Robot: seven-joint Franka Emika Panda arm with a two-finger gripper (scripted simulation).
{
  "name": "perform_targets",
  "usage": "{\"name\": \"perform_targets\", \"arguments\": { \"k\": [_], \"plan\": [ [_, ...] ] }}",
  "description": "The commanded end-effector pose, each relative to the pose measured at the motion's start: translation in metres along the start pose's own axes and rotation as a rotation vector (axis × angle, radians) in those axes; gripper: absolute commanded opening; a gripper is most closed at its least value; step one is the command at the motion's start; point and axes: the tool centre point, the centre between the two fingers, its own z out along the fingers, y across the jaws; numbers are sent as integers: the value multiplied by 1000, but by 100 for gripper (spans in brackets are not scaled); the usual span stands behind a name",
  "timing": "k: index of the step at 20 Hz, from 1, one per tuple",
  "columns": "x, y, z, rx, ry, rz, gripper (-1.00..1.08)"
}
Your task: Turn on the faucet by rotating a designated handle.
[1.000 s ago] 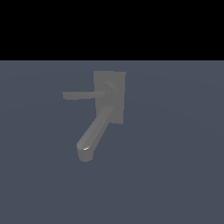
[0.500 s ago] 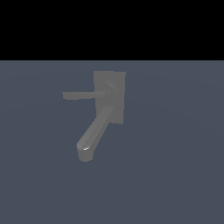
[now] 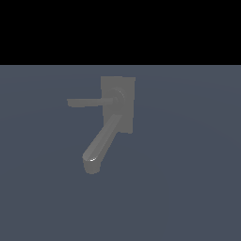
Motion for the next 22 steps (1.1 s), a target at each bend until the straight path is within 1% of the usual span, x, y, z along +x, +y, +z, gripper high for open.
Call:
{"name": "perform_targets", "arguments": {
  "k": [1,7,12,17,22],
  "plan": [
    [8,10,-24,-95,68,12,-100],
    [25,23,-85,-331,218,19,-100],
    [38,18,-137,-531,331,-1,-100],
    [53,-2,-186,-731,431,-49,-100],
    [71,-37,-225,-925,515,-128,-100]
  ]
}}
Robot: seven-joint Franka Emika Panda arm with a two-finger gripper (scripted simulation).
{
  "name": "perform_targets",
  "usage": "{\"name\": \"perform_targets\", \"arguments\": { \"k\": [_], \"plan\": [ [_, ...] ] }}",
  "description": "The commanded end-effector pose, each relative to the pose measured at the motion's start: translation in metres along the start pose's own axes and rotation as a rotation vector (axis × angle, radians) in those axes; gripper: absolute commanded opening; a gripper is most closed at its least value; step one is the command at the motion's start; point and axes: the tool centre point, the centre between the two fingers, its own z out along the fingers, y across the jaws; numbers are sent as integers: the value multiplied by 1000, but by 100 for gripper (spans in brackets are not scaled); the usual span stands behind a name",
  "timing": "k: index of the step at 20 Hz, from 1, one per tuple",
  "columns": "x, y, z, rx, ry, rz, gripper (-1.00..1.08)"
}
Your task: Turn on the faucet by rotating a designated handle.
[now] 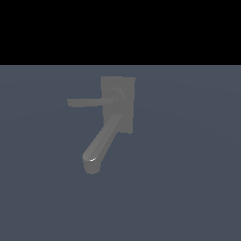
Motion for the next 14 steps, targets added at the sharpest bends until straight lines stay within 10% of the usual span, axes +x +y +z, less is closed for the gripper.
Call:
{"name": "perform_targets", "arguments": {
  "k": [1,14],
  "plan": [
    [21,-1,-20,-88,56,-46,-100],
    [124,-96,-106,-447,327,-410,-100]
  ]
}}
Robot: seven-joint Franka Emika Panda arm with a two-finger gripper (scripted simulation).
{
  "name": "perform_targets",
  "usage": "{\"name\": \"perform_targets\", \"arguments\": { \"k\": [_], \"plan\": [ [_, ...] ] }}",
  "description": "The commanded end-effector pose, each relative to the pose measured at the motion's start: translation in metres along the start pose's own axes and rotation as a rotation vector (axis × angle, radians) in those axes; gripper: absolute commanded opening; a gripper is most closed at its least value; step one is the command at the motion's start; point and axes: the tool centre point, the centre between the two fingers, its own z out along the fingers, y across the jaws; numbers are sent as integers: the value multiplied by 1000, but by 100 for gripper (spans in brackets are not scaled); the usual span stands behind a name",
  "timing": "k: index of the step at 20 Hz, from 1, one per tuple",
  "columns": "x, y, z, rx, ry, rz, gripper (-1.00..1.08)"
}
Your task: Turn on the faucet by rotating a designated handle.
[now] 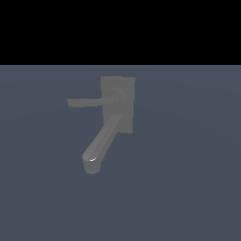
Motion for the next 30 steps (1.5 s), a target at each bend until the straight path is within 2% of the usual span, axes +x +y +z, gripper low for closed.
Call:
{"name": "perform_targets", "arguments": {
  "k": [1,4,8,14,18,23,27,30],
  "plan": [
    [30,-17,-14,-52,59,-82,-100],
    [64,-45,-31,-100,130,-188,-100],
    [105,-96,-51,-145,225,-338,-100],
    [150,-196,-78,-169,371,-578,-100],
    [165,-276,-94,-155,468,-745,-100],
    [164,-377,-111,-109,580,-940,-100],
    [153,-440,-122,-65,647,-1059,-100],
    [143,-476,-128,-35,685,-1127,-100]
  ]
}}
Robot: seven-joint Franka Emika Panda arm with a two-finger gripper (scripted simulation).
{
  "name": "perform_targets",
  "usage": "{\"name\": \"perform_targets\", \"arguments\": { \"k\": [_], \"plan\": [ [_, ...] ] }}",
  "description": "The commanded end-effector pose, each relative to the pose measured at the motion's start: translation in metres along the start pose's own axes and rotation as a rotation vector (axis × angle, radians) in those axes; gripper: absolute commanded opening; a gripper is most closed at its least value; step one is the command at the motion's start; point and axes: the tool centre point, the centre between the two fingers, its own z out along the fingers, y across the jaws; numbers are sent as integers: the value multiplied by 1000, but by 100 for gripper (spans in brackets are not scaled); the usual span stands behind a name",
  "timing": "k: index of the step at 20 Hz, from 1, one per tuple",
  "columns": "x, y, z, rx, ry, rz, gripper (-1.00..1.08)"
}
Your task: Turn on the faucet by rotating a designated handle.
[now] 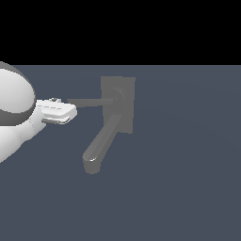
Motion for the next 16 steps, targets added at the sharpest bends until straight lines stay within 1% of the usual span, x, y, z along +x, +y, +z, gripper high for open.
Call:
{"name": "perform_targets", "arguments": {
  "k": [1,4,8,12,16],
  "plan": [
    [24,-18,-1,18,45,-45,-100],
    [43,-35,-2,36,81,-82,-100],
    [56,-46,-4,48,107,-107,-100],
    [56,-46,-4,48,107,-107,-100],
    [52,-60,2,70,97,-105,-100]
  ]
}}
